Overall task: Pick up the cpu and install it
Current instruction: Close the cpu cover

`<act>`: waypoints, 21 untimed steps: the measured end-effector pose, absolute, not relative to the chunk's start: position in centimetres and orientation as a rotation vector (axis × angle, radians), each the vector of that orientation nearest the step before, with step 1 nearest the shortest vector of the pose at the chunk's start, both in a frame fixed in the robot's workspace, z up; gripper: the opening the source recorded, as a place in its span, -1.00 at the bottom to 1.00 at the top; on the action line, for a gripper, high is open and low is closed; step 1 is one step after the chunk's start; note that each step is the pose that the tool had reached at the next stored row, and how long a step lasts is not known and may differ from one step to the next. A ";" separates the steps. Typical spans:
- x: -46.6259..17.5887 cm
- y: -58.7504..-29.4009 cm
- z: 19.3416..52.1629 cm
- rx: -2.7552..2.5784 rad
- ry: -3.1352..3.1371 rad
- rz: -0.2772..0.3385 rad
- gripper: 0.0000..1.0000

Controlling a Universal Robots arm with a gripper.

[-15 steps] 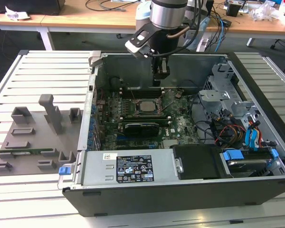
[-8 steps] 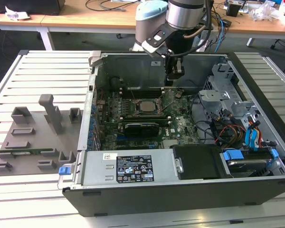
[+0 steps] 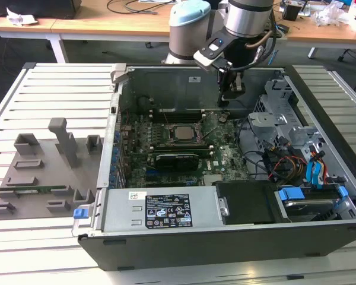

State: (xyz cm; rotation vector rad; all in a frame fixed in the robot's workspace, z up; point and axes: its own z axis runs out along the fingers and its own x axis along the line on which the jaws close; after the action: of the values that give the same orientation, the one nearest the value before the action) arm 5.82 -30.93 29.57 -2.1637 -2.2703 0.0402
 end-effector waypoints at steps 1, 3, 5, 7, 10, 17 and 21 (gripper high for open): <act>6.3 -30.9 29.6 -2.164 -2.270 0.040 -0.79; 7.0 -30.9 29.6 -2.164 -2.270 0.040 -0.79; 7.5 -30.8 29.5 -2.164 -2.270 0.040 -0.79; 7.8 -30.7 29.2 -2.163 -2.270 0.041 -0.79; 7.8 -30.6 28.4 -2.163 -2.269 0.042 -0.79; 7.8 -30.6 28.1 -2.163 -2.270 0.043 -0.79; 7.8 -30.6 27.6 -2.163 -2.270 0.043 -0.79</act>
State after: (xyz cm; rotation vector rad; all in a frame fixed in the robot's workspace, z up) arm 7.82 -30.64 27.59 -2.1631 -2.2697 0.0425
